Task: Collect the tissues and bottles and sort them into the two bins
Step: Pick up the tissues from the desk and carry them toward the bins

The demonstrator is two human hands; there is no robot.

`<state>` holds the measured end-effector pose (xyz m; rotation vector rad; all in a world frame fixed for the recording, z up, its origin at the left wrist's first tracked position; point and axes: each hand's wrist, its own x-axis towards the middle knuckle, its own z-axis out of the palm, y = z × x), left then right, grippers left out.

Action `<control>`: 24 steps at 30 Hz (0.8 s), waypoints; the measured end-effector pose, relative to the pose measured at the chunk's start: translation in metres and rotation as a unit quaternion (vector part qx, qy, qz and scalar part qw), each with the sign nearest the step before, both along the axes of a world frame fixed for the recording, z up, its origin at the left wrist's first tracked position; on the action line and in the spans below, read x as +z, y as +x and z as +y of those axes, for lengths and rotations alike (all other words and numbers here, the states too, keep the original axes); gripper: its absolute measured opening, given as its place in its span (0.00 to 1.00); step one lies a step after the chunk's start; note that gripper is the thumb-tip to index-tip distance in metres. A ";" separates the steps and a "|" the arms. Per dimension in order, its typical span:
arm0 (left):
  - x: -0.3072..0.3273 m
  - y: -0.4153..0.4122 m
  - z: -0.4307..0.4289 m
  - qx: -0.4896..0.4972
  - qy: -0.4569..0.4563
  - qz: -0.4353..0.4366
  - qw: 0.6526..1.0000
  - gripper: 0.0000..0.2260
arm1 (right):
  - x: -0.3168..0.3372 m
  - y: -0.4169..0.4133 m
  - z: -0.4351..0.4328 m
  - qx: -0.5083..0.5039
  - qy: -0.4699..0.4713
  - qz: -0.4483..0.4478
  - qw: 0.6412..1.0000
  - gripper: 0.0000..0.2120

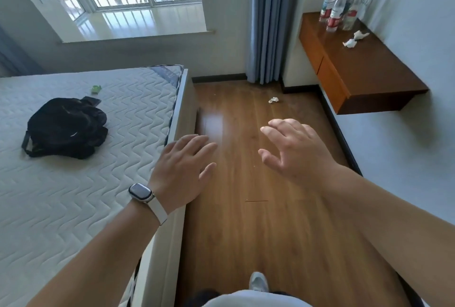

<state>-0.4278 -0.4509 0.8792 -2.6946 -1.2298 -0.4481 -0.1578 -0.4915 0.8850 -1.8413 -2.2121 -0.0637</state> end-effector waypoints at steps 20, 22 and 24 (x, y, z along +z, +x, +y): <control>-0.041 -0.010 0.337 -0.096 -0.032 -0.021 0.995 0.17 | -0.012 -0.016 0.273 -0.122 -0.035 -0.040 0.991 0.28; -0.037 -0.011 0.376 -0.109 -0.029 -0.018 0.993 0.17 | -0.008 -0.019 0.300 -0.144 -0.028 -0.041 0.988 0.27; -0.034 -0.009 0.411 -0.118 -0.036 -0.010 0.992 0.17 | -0.005 -0.022 0.324 -0.162 -0.028 -0.039 0.986 0.27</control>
